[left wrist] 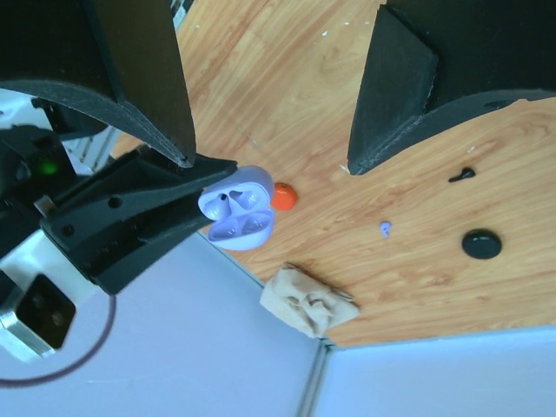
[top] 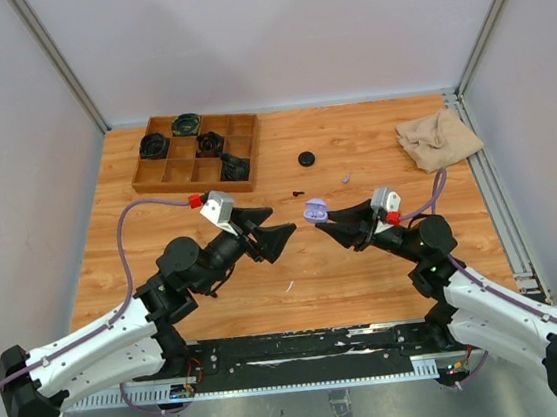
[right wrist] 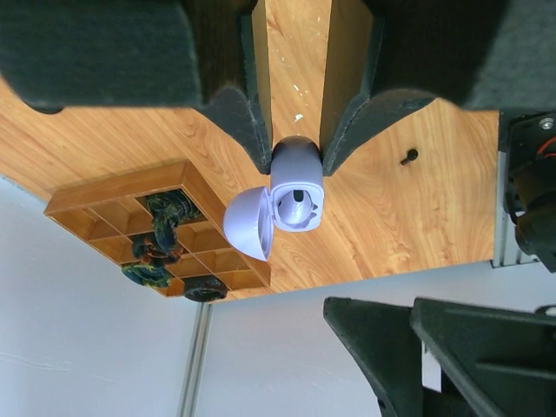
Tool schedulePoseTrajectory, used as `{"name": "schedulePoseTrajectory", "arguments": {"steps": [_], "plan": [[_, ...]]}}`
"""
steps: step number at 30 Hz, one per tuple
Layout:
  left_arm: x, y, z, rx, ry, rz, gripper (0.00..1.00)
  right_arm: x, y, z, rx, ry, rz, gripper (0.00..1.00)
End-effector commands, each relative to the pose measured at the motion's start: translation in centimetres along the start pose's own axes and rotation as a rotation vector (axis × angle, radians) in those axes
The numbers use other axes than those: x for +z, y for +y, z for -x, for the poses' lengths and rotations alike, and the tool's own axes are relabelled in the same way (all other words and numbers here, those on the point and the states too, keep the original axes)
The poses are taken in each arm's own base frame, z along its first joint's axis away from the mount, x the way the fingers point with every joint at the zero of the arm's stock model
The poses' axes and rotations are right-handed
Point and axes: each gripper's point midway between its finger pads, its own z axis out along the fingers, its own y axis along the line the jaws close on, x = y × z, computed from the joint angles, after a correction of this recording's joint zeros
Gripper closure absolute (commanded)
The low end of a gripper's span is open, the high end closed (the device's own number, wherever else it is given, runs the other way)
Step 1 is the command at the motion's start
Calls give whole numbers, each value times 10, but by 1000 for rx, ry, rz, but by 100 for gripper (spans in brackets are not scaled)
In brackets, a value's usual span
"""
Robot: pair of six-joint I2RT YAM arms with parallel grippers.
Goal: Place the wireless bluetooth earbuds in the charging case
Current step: Adjust the charging case.
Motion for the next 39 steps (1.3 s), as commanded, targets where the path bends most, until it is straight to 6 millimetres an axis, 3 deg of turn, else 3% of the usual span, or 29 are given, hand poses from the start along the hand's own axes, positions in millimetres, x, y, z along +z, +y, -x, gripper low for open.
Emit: {"name": "schedulePoseTrajectory", "arguments": {"steps": [1,22,39], "plan": [[-4,-20,10,35,-51,-152,25,9,5,28,43,-53,45,99],[-4,-27,8,-44,-79,-409,44,21,25,65,180,-157,174,99],[3,-39,1,-80,-53,-494,62,24,36,74,230,-193,246,99]]}}
